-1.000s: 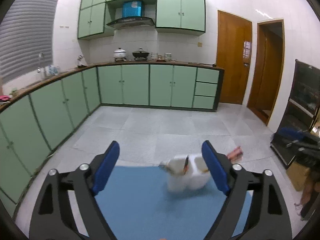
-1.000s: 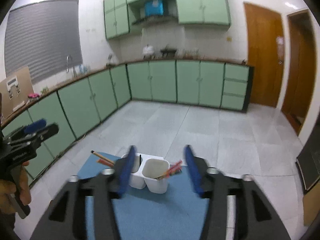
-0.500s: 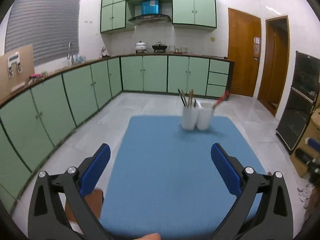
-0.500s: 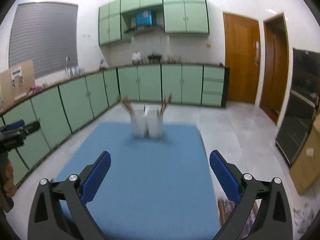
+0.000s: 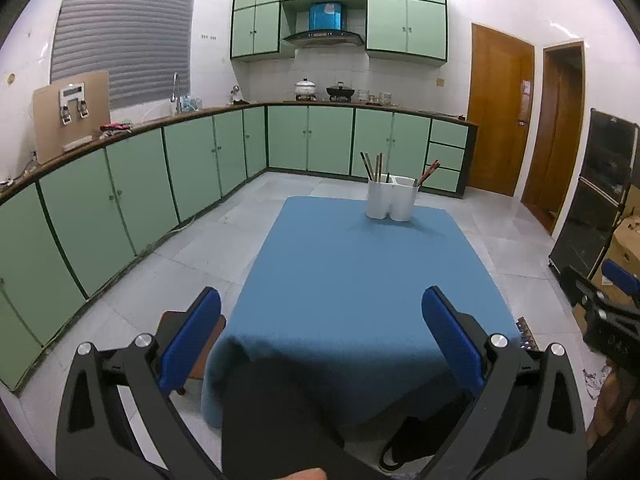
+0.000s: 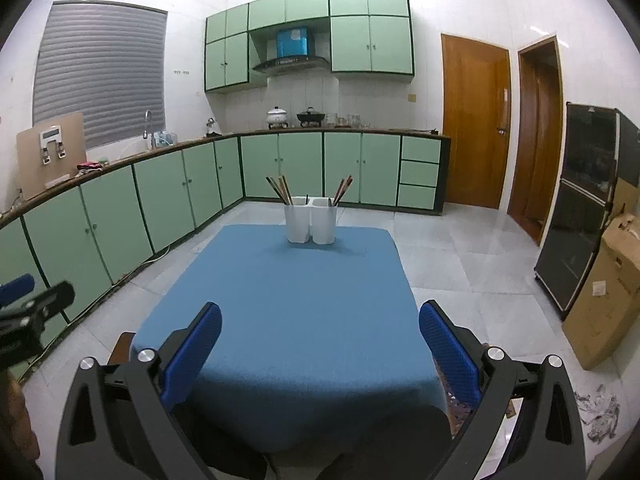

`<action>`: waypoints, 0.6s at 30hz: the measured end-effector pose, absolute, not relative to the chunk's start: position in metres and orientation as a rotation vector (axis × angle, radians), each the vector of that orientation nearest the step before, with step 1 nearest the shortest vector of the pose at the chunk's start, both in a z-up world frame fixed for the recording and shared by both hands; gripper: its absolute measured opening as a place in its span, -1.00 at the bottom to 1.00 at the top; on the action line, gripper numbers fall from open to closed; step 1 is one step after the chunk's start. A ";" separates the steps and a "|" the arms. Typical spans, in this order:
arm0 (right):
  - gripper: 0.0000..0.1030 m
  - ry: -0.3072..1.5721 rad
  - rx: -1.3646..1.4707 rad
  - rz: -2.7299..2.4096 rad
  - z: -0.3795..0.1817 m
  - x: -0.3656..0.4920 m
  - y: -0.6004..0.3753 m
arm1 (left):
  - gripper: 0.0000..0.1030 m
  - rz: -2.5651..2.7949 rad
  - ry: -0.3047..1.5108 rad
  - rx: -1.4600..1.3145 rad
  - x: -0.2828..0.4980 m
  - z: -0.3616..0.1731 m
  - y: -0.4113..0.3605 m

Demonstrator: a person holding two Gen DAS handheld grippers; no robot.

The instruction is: Organize utensils

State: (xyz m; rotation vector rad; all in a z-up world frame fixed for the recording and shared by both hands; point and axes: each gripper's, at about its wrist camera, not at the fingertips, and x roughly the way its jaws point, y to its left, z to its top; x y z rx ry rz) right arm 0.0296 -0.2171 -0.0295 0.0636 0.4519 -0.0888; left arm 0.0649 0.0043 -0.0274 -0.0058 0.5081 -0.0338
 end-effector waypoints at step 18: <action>0.88 0.400 0.078 -0.090 -0.010 0.007 -0.211 | 0.90 -0.010 0.432 -0.003 0.029 -0.005 -0.001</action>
